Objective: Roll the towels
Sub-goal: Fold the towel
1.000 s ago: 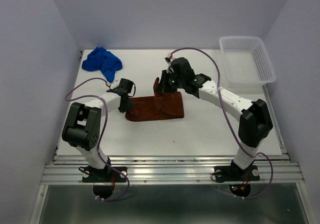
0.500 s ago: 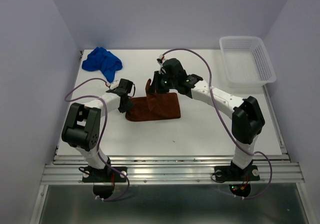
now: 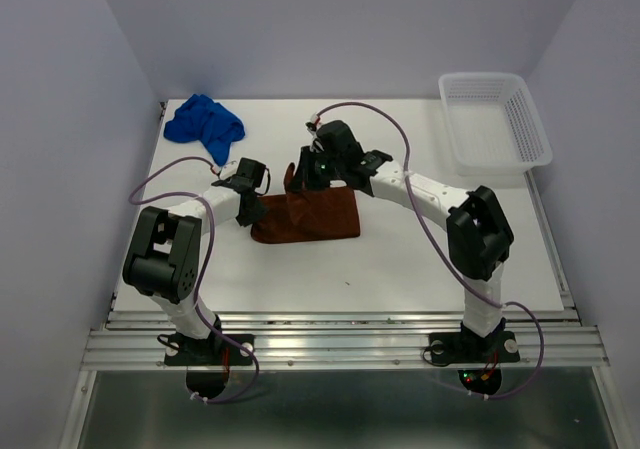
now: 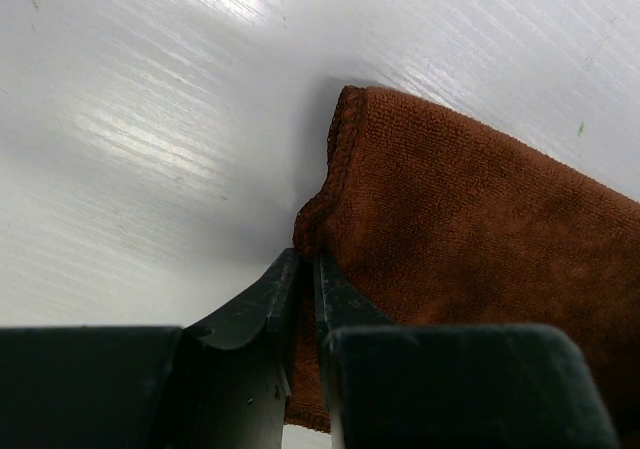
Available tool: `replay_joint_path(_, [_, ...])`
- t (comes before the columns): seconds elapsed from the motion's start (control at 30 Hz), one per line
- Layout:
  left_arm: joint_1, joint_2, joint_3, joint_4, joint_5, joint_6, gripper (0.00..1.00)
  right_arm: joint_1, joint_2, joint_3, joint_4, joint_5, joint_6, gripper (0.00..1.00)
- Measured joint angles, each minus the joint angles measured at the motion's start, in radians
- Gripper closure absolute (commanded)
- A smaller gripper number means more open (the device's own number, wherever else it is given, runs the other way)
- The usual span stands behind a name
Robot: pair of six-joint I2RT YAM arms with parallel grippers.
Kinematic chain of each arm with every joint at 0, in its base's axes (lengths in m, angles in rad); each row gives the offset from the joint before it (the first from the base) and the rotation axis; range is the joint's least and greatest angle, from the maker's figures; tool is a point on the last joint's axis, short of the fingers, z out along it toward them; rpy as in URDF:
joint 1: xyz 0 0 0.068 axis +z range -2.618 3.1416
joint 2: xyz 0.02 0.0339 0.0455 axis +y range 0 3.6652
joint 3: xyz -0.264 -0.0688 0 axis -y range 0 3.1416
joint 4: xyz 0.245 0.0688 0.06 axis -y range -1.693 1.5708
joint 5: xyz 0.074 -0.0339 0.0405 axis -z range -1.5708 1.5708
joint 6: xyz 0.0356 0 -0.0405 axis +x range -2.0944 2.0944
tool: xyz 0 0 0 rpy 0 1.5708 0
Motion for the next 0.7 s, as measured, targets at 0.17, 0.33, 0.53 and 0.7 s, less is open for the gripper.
replay_joint_path(0.17, [0.0,-0.006,-0.007,0.007,0.002,0.0,0.8,0.001,0.027,0.002,0.03,-0.013,0.017,0.99])
replay_joint_path(0.33, [0.0,-0.008,-0.011,0.011,0.003,0.0,0.81,0.005,0.05,0.021,0.043,-0.019,0.02,0.99])
replay_joint_path(0.53, [0.0,-0.008,-0.011,0.013,0.005,0.003,0.81,0.015,0.05,0.059,0.045,-0.019,0.02,0.99])
replay_joint_path(0.7, [0.0,-0.008,-0.011,0.013,0.005,0.003,0.81,0.026,0.05,0.073,0.048,-0.023,0.02,0.99])
